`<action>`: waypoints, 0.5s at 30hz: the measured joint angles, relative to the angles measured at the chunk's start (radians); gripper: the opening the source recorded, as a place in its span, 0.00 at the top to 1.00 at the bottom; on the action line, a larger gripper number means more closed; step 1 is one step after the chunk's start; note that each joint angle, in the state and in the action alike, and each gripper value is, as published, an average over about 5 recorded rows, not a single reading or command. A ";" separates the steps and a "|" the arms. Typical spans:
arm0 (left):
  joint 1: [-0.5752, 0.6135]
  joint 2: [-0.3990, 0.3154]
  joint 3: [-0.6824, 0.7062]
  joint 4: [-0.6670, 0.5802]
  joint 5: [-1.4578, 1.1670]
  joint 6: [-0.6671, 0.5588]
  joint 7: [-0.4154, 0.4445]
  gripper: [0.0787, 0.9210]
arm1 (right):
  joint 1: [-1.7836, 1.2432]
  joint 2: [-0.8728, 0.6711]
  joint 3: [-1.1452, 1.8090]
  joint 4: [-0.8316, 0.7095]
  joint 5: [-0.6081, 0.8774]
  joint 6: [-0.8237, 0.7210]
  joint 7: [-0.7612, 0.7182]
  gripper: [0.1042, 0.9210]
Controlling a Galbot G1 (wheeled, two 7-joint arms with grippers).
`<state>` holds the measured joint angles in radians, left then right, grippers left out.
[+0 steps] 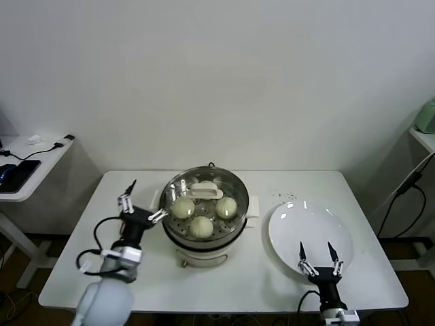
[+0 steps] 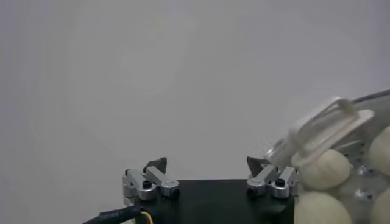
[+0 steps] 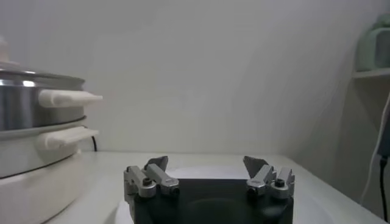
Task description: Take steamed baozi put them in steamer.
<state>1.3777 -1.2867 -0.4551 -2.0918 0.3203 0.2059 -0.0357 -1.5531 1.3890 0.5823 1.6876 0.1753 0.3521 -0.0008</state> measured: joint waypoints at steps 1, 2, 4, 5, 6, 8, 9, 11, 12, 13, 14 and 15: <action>0.015 0.008 -0.023 0.012 -0.063 -0.025 -0.003 0.12 | -0.001 -0.002 0.000 0.003 0.002 -0.001 0.000 0.12; 0.029 0.014 -0.043 0.024 -0.122 -0.049 -0.006 0.12 | -0.001 -0.003 0.000 0.006 0.005 -0.003 0.000 0.12; 0.054 0.026 -0.078 0.053 -0.229 -0.096 -0.010 0.12 | -0.002 -0.004 0.000 0.008 0.011 -0.005 0.001 0.12; 0.065 0.030 -0.092 0.068 -0.274 -0.118 -0.011 0.12 | -0.002 -0.005 0.001 0.009 0.014 -0.006 0.001 0.12; 0.075 0.035 -0.104 0.085 -0.315 -0.140 -0.011 0.12 | -0.003 -0.006 0.002 0.009 0.016 -0.007 0.002 0.12; 0.091 0.043 -0.124 0.121 -0.385 -0.183 -0.011 0.12 | -0.004 -0.006 0.005 0.010 0.020 -0.009 0.003 0.12; 0.098 0.046 -0.133 0.140 -0.415 -0.203 -0.011 0.12 | -0.005 -0.007 0.006 0.010 0.021 -0.010 0.004 0.12; 0.109 0.050 -0.145 0.178 -0.466 -0.243 -0.011 0.12 | -0.006 -0.007 0.009 0.010 0.023 -0.011 0.004 0.12; 0.113 0.052 -0.149 0.197 -0.487 -0.261 -0.010 0.12 | -0.005 -0.007 0.011 0.010 0.024 -0.011 0.004 0.12; 0.117 0.053 -0.153 0.215 -0.507 -0.279 -0.010 0.12 | -0.004 -0.008 0.012 0.009 0.025 -0.011 0.004 0.12; 0.120 0.054 -0.156 0.233 -0.524 -0.296 -0.009 0.12 | -0.003 -0.008 0.013 0.008 0.025 -0.011 0.004 0.12; 0.123 0.055 -0.159 0.250 -0.540 -0.312 -0.008 0.12 | -0.001 -0.008 0.014 0.006 0.026 -0.012 0.004 0.12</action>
<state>1.5004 -1.2321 -0.6137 -1.8417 -0.2198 -0.1060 -0.0441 -1.5540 1.3812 0.5967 1.6932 0.2016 0.3406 0.0028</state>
